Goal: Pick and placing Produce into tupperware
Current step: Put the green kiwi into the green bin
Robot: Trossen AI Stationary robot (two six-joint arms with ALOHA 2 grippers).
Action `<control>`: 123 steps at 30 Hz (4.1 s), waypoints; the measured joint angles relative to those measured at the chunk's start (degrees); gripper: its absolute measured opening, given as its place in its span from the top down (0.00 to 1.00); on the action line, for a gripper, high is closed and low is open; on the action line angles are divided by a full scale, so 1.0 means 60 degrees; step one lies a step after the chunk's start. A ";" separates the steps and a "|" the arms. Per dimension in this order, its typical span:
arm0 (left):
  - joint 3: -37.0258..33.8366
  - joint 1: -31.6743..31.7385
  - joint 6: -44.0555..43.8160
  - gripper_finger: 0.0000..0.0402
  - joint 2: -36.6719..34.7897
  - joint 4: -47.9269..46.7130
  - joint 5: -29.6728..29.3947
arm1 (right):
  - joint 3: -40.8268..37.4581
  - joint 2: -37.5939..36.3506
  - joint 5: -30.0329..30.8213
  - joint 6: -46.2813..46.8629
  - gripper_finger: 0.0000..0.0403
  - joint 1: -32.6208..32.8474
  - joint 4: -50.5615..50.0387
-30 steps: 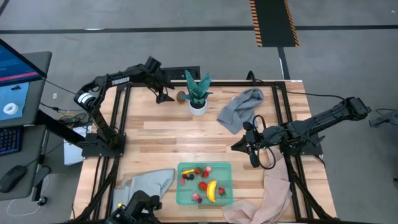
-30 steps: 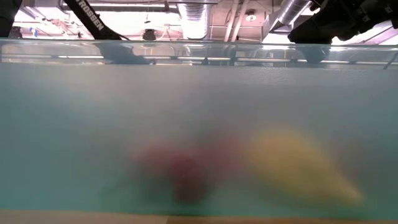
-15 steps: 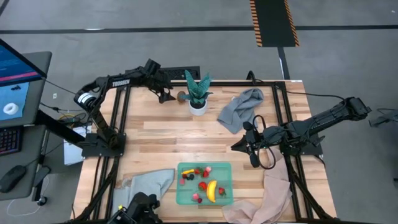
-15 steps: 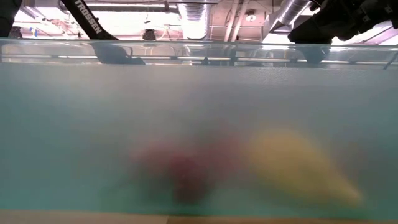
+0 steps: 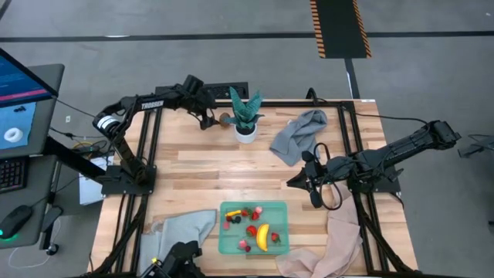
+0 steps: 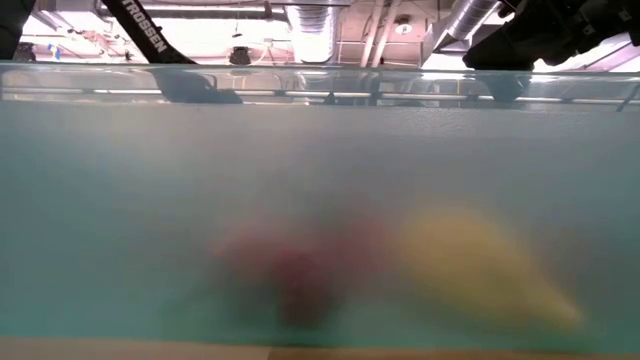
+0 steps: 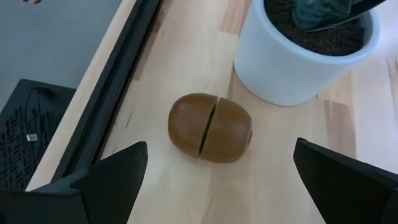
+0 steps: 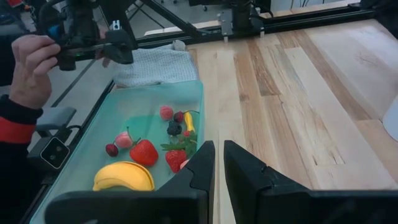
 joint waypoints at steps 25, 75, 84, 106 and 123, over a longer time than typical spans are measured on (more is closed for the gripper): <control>0.0018 -0.0481 0.0574 0.03 0.0940 0.1041 -0.0589 | -0.0004 -0.0002 0.0000 -0.0003 0.85 -0.0004 -0.0007; 0.0197 -0.0866 -0.0099 0.03 0.1938 0.1718 -0.0127 | -0.0004 0.0001 0.0000 -0.0003 0.85 0.0000 -0.0002; 0.0193 -0.0869 -0.0140 0.10 0.1938 0.1688 -0.0141 | -0.0004 0.0001 0.0000 -0.0002 0.85 -0.0003 -0.0002; 0.0193 -0.0891 -0.0549 0.24 0.1920 0.1613 -0.0123 | -0.0004 -0.0002 0.0000 -0.0003 0.85 -0.0004 -0.0002; 0.0175 -0.0096 -0.1144 0.24 0.1551 0.1454 0.0536 | -0.0004 -0.0002 0.0000 -0.0003 0.85 -0.0004 -0.0002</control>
